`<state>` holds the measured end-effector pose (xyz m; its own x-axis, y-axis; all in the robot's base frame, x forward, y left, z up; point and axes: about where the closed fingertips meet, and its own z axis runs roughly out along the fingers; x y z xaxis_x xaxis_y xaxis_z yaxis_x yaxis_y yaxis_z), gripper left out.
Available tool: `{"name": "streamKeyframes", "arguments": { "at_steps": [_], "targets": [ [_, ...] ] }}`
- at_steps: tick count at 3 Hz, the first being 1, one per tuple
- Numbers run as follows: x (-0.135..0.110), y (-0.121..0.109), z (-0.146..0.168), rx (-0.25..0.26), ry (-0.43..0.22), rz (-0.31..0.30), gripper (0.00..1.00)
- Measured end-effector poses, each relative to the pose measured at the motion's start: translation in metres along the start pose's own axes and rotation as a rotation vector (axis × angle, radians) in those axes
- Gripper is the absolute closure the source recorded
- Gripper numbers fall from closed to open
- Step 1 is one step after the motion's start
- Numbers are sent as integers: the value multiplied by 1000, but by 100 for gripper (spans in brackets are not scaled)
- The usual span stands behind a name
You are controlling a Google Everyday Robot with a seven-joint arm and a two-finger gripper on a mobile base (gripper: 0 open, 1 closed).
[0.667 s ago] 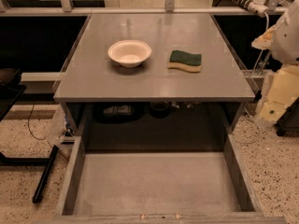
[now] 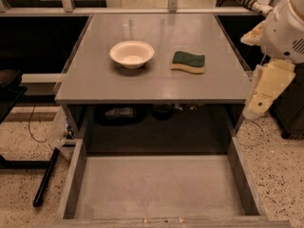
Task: Place sponge into top drawer
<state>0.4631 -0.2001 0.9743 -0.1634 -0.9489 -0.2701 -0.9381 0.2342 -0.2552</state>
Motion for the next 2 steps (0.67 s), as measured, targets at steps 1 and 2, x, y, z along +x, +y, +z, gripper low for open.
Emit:
{"name": "streamKeyframes", "arguments": {
  "at_steps": [1, 2],
  "targets": [
    [-12, -22, 19, 5, -94, -25, 0],
    [-19, -48, 39, 21, -181, -36, 0]
  ]
}}
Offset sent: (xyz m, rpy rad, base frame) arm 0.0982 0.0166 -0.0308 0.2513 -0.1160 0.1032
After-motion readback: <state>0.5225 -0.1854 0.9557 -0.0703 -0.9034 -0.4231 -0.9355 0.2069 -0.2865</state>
